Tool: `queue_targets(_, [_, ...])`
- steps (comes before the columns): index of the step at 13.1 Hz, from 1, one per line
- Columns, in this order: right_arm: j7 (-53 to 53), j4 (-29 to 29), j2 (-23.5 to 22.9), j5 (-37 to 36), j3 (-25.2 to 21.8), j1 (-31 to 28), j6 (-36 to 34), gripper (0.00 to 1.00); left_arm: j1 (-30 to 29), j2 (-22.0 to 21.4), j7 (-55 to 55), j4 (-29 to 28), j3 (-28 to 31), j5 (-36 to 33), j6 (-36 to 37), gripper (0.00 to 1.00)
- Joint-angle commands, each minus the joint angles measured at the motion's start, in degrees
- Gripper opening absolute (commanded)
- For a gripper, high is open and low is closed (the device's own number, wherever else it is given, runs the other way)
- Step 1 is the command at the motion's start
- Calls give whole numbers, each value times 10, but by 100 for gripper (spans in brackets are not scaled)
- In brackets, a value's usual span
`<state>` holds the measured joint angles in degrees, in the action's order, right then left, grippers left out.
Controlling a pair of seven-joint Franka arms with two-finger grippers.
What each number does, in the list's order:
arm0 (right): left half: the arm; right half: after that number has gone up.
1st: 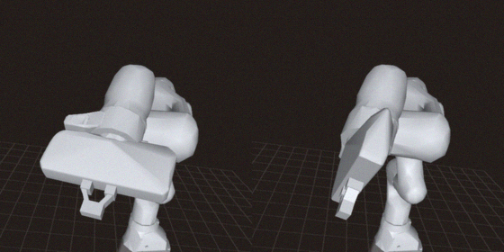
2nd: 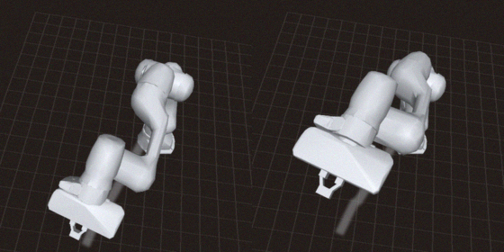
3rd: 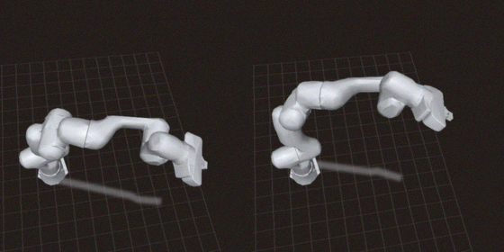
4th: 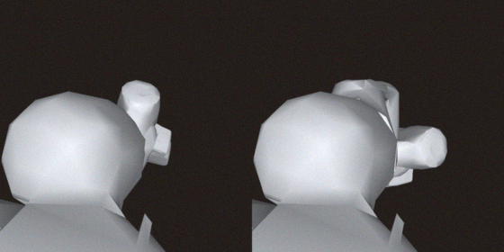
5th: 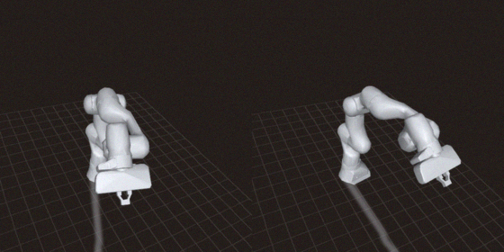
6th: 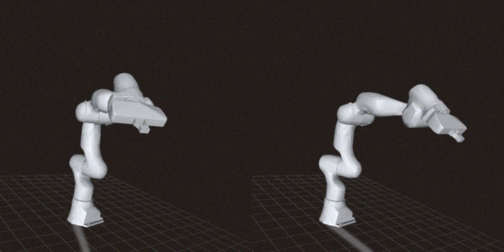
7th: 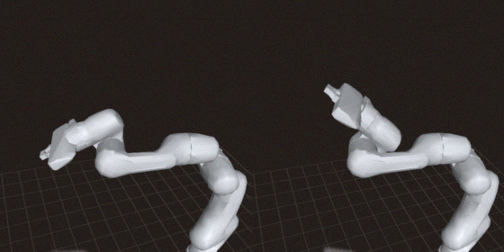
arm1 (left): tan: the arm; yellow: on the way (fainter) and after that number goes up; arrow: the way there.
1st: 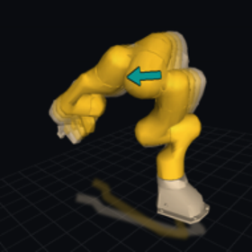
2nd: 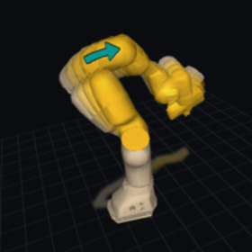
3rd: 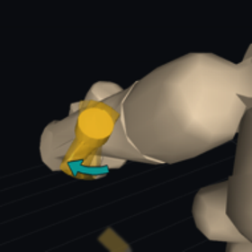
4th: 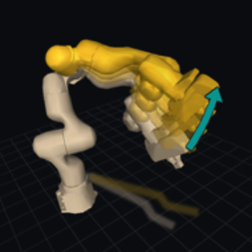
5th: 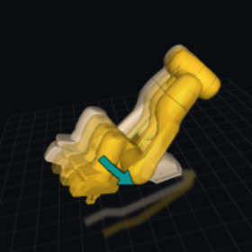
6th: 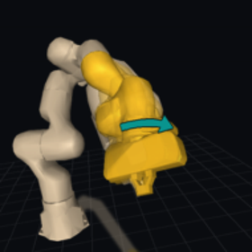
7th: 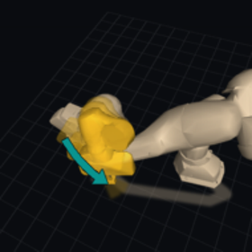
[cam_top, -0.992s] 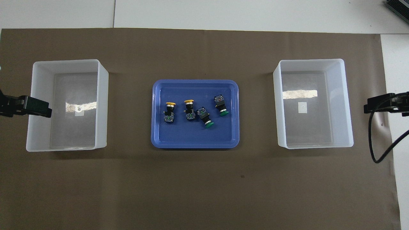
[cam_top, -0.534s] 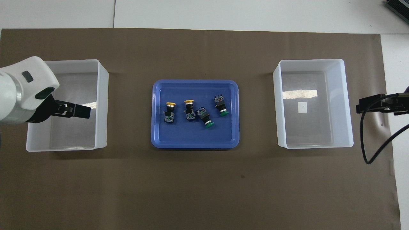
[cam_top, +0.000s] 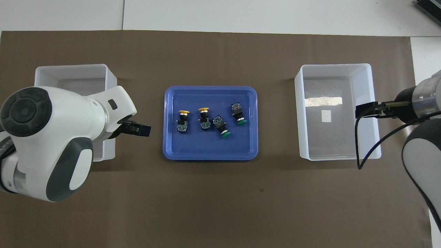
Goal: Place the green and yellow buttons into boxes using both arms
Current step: 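Reach both grippers over the blue tray toward the buttons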
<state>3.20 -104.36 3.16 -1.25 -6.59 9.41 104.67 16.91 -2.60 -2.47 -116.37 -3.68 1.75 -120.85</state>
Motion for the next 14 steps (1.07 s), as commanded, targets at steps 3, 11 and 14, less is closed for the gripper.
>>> queue_targets(3, [12, -13, -78, 3, 2, 45, 99, 100, 32, 42, -30, -42, 8, 6, -128, 100])
queue_targets(11, [68, 25, -184, 35, 3, 171, 236, 100, 78, 130, -126, -62, 8, 6, -284, 100])
queue_targets(14, [75, 39, -220, 49, 4, 200, 268, 100, 87, 164, -151, -55, 8, 5, -311, 100])
